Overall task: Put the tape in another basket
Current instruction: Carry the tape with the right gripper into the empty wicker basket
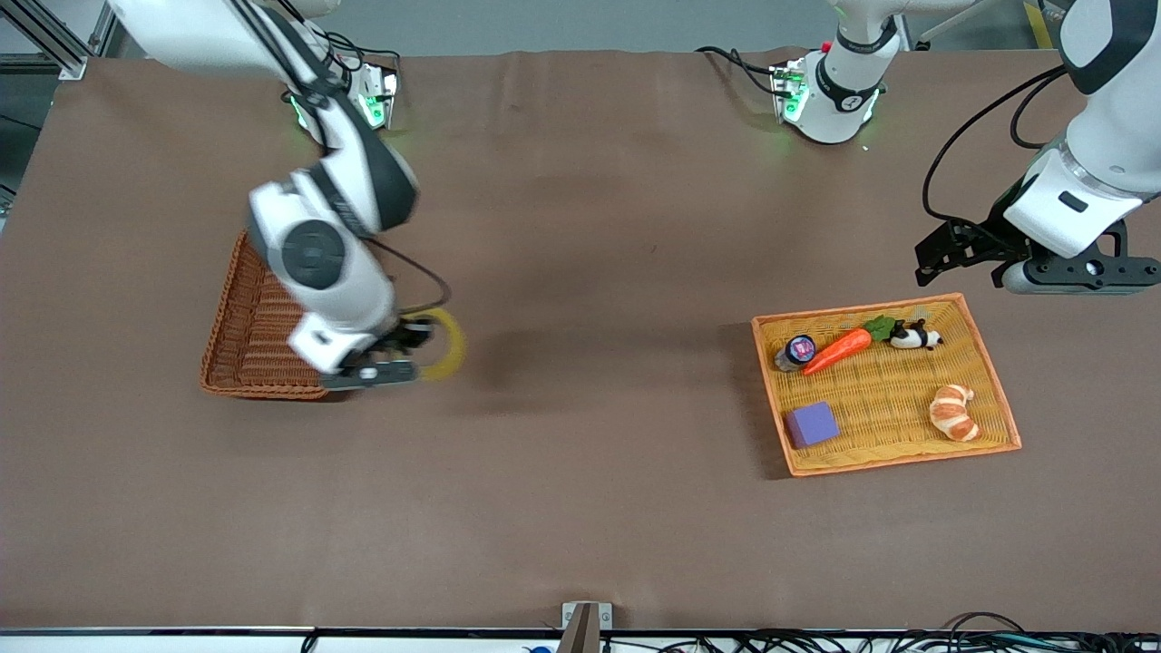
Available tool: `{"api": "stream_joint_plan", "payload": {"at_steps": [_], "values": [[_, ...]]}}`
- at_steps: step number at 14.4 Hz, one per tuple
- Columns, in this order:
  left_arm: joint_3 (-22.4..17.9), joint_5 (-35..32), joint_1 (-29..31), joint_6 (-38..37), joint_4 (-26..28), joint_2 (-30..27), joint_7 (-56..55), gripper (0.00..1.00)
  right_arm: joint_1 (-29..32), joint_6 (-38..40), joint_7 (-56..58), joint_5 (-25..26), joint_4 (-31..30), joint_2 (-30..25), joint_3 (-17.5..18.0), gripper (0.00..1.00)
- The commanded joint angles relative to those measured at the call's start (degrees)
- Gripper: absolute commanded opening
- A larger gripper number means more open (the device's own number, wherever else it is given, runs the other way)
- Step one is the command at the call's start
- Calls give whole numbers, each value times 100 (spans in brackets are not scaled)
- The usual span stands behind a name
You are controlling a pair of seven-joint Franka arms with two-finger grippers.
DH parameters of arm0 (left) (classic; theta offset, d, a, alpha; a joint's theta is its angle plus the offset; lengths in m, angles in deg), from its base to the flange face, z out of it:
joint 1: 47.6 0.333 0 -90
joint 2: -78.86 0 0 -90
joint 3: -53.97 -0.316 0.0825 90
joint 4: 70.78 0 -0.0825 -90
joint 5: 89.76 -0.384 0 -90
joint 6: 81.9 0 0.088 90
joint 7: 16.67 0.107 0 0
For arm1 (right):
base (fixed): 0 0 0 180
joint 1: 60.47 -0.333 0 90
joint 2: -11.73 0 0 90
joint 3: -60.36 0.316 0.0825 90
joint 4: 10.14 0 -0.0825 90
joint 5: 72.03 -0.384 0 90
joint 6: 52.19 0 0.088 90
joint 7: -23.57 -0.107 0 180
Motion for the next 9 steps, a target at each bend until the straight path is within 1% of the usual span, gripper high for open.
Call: {"api": "stream_joint_plan", "payload": {"at_steps": [1,2,4,6,8,9], "values": [[-109,63,-78,41,95,-108,146,100,30,94,1423,-374,-835,-807,-863,0],[-170,63,-69,41,61,-90,146,100,4,68,1916,-453,-1028,-948,-1188,0],[-250,54,-69,50,-28,-11,208,100,12,-106,2656,-463,-1467,-1273,-1638,0],[-434,28,-165,58,-28,-28,375,100,4,-886,3140,-463,-2265,-1555,-2051,0],[-487,19,-210,67,-28,-20,384,100,4,-1939,3676,-463,-2978,-1565,-2490,0],[-487,19,-201,67,-28,-20,384,100,4,-2293,3853,-463,-3216,-1548,-2640,1]]}}
